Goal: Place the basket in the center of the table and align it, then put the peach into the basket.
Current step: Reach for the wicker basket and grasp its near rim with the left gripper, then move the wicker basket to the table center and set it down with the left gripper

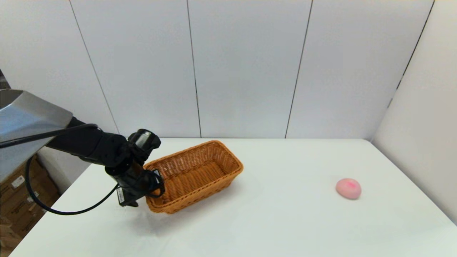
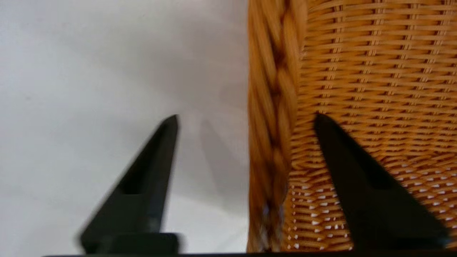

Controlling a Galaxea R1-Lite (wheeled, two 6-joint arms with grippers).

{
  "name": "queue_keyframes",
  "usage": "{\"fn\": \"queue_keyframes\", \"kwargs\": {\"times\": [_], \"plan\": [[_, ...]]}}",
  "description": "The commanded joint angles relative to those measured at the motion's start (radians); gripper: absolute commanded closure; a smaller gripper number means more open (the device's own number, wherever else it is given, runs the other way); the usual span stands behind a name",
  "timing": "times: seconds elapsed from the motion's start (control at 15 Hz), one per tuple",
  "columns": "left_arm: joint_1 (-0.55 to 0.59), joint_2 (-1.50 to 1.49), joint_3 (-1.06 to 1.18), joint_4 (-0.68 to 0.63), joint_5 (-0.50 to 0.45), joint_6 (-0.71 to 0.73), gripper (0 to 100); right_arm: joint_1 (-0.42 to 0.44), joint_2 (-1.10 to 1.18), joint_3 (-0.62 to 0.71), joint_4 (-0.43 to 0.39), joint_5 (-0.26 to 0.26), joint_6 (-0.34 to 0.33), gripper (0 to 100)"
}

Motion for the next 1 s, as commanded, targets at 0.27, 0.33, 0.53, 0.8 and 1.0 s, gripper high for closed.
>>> {"fn": "queue_keyframes", "kwargs": {"times": [0.27, 0.33, 0.53, 0.8, 1.0], "plan": [[0.000, 0.019, -0.012, 0.002, -0.042, -0.005, 100, 0.000, 0.000, 0.000, 0.001, 0.000, 0.000, 0], [0.000, 0.014, -0.014, 0.000, -0.070, -0.006, 100, 0.000, 0.000, 0.000, 0.001, 0.000, 0.000, 0], [0.023, -0.013, -0.012, -0.039, -0.206, -0.009, 100, 0.000, 0.000, 0.000, 0.001, 0.000, 0.000, 0], [0.043, -0.065, -0.006, -0.039, -0.352, -0.009, 100, 0.000, 0.000, 0.000, 0.004, 0.000, 0.000, 0], [0.043, -0.099, -0.006, -0.039, -0.398, -0.006, 100, 0.000, 0.000, 0.000, 0.004, 0.000, 0.000, 0]]}}
